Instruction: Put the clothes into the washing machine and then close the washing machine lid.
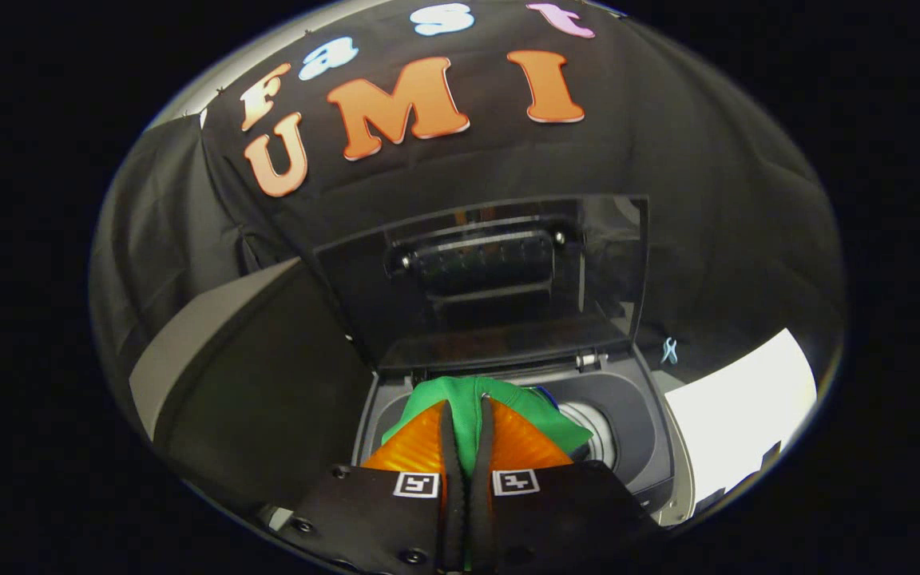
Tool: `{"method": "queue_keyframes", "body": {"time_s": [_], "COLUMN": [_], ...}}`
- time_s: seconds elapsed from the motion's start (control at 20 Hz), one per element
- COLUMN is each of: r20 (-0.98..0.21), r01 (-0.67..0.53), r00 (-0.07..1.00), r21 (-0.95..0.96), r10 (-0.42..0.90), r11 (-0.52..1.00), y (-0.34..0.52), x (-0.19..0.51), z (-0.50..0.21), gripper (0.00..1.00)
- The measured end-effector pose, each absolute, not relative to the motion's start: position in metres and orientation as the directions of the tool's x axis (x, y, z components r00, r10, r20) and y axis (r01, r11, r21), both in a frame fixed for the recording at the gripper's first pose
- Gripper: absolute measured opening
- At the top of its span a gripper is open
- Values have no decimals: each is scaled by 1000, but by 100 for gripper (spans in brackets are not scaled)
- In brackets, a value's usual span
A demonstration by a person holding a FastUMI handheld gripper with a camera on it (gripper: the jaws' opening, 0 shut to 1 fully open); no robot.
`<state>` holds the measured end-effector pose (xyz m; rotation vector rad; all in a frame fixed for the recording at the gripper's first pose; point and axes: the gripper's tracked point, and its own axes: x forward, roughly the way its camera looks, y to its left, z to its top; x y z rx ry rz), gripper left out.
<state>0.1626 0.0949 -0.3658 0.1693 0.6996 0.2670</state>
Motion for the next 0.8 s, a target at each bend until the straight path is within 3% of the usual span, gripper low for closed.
{"method": "queue_keyframes", "body": {"time_s": [0.8], "r20": [-846], "r01": [-79], "r00": [499], "r21": [174], "r10": [190], "r11": [982], "y": [91], "x": [203], "z": [-526], "gripper": [11]}}
